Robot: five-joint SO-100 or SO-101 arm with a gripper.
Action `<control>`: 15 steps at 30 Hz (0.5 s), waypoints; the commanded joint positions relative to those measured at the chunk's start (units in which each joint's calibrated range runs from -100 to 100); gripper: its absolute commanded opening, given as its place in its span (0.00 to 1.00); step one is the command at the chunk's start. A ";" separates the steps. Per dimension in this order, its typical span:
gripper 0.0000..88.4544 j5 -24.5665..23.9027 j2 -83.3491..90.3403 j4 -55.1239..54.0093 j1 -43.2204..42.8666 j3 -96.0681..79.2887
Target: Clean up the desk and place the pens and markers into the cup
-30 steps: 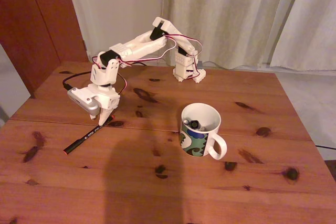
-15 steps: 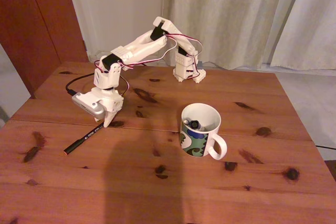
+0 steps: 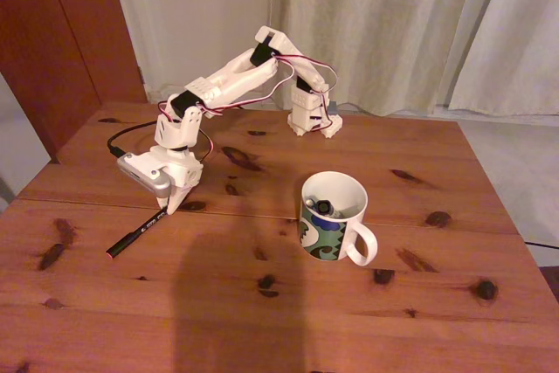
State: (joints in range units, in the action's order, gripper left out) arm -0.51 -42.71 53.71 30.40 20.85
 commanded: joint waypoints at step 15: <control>0.01 -4.57 34.06 4.05 -10.17 -14.09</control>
State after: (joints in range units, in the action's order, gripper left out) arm -4.13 -19.24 57.61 22.99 9.13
